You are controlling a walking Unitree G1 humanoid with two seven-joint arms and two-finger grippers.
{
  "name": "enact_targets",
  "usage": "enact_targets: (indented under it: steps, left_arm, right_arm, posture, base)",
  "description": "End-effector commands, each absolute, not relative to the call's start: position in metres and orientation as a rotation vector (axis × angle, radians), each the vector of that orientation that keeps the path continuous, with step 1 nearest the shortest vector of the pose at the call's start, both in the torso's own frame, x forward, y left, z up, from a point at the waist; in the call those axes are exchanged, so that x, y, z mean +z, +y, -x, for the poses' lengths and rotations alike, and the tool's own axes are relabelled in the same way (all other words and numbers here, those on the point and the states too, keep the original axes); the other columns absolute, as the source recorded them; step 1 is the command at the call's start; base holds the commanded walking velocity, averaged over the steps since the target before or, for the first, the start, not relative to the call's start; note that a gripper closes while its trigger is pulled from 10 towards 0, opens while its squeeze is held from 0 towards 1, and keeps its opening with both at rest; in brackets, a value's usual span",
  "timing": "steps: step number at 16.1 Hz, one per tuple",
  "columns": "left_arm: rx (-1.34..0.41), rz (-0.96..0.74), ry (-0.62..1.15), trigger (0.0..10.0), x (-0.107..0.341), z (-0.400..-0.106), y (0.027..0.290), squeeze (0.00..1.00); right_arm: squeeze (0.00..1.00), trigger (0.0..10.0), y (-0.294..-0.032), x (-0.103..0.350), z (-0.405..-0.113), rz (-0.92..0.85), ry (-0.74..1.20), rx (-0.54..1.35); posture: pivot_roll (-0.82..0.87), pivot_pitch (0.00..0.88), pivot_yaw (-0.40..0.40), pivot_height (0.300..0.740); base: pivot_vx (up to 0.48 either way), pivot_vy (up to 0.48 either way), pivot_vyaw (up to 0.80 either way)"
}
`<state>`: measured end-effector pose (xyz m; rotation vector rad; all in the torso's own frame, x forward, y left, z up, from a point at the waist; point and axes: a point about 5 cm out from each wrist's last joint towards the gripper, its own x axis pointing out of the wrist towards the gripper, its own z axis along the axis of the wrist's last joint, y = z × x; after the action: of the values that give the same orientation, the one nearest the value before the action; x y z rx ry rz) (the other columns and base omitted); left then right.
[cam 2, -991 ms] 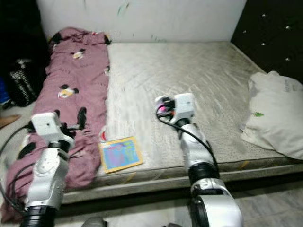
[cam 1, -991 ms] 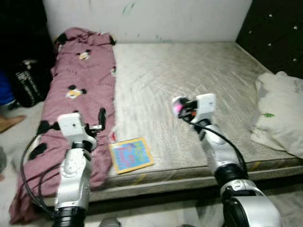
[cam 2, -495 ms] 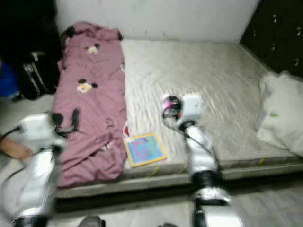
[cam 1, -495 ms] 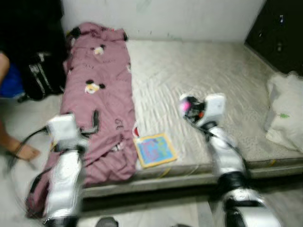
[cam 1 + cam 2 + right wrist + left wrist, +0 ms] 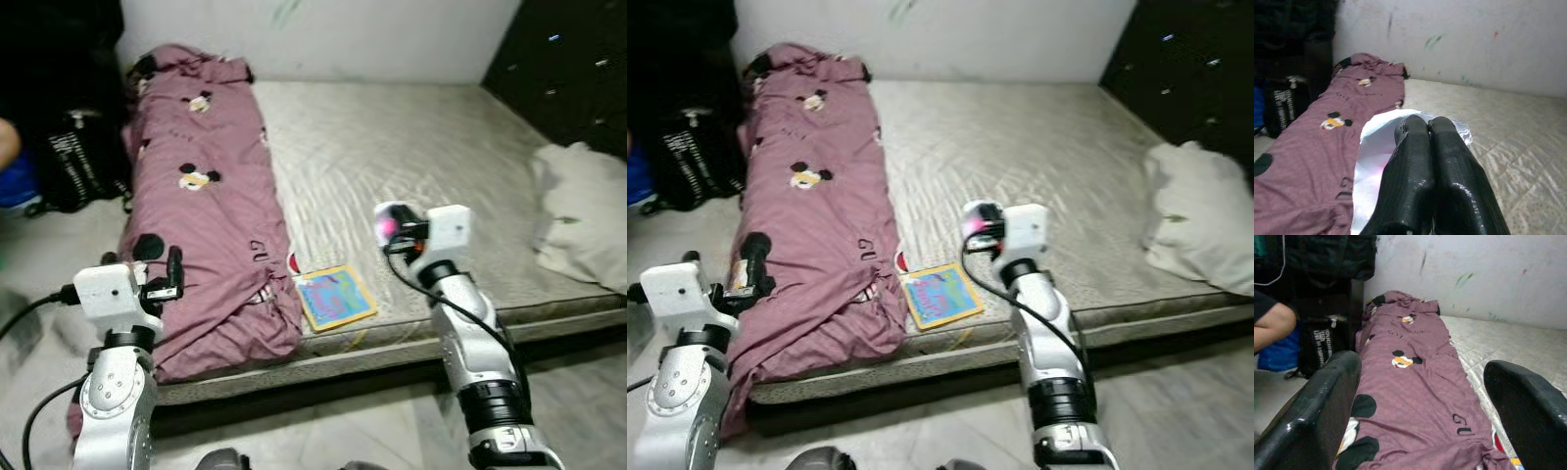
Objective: Clean up the room
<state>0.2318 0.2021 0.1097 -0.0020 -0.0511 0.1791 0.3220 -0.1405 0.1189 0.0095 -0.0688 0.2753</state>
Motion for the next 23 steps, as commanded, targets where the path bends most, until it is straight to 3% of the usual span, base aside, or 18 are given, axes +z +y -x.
enact_targets:
  steps: [1,4,10,13,20,23]
  left_arm:
    - [0.155,-0.004,-0.026,10.0,0.107,-0.231,0.198,0.0]
    - [0.034,-0.013,0.004,10.0,0.102,-0.227,0.186,0.0]
    - [0.143,0.062,-0.039,10.0,0.11,-0.235,0.19,0.0]
    - [0.136,0.083,-0.084,10.0,0.117,-0.239,0.186,0.0]
    - [0.143,0.107,-0.051,10.0,0.111,-0.242,0.183,0.0]
    - [0.142,0.122,-0.045,10.0,0.111,-0.243,0.182,0.0]
  right_arm:
    - [0.0,10.0,-0.14,0.123,-0.324,0.002,-0.064,0.29]
    - [0.0,10.0,-0.13,0.123,-0.326,0.004,-0.042,0.251]
    - [0.0,10.0,-0.131,0.12,-0.314,0.028,-0.037,0.259]
    - [0.0,10.0,-0.131,0.118,-0.314,-0.044,-0.015,0.29]
    - [0.0,10.0,-0.128,0.121,-0.319,0.073,-0.018,0.242]
    - [0.0,10.0,-0.119,0.117,-0.312,0.07,-0.032,0.319]
  posture:
    - [0.07,0.0,-0.102,0.74]
    - [0.08,0.0,-0.093,0.74]
    - [0.06,0.0,-0.066,0.74]
    - [0.06,0.0,-0.075,0.74]
    - [0.05,0.0,-0.074,0.74]
    - [0.06,0.0,-0.074,0.74]
  base:
    - [0.0,0.0,0.0]
    - [0.0,0.0,0.0]
    - [0.0,0.0,0.0]
    - [0.109,0.0,0.0]
    - [0.0,0.0,0.0]
    - [0.0,0.0,0.27]
